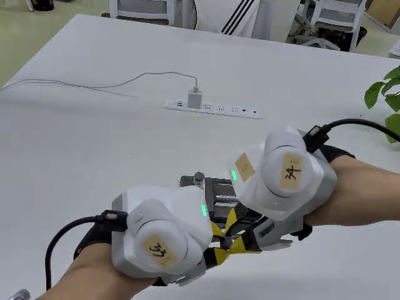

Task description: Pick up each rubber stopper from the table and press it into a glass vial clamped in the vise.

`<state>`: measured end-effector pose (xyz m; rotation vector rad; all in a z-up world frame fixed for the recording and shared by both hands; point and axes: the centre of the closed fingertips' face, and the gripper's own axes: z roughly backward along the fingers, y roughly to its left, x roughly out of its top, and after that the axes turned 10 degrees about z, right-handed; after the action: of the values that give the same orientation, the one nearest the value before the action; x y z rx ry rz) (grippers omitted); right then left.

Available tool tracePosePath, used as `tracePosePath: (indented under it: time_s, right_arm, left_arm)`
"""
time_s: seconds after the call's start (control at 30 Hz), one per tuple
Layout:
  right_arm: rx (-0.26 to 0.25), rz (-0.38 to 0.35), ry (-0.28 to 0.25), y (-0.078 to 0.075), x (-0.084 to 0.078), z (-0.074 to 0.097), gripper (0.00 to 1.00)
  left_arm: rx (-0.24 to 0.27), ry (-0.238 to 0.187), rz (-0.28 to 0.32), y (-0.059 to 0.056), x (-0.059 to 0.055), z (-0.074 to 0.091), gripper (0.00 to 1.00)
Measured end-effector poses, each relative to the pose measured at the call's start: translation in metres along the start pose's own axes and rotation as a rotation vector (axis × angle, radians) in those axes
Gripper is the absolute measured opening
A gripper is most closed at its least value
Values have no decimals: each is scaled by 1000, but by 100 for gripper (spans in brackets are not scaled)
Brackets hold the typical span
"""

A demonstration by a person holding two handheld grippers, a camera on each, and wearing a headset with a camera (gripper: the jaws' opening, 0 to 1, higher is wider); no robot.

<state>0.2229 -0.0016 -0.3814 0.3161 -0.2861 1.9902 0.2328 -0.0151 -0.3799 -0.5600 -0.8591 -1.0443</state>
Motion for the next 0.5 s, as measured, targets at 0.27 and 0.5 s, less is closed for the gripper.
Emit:
tracePosePath:
  time_s: [0.27,0.5]
  right_arm:
    - [1,1,6,1,1,1,7]
    - [7,-12,-12,2,2,0,7]
  left_arm:
    - [-3,2,10,0,0,-1,6]
    - [-5,-5,19,-1,-2,0,5]
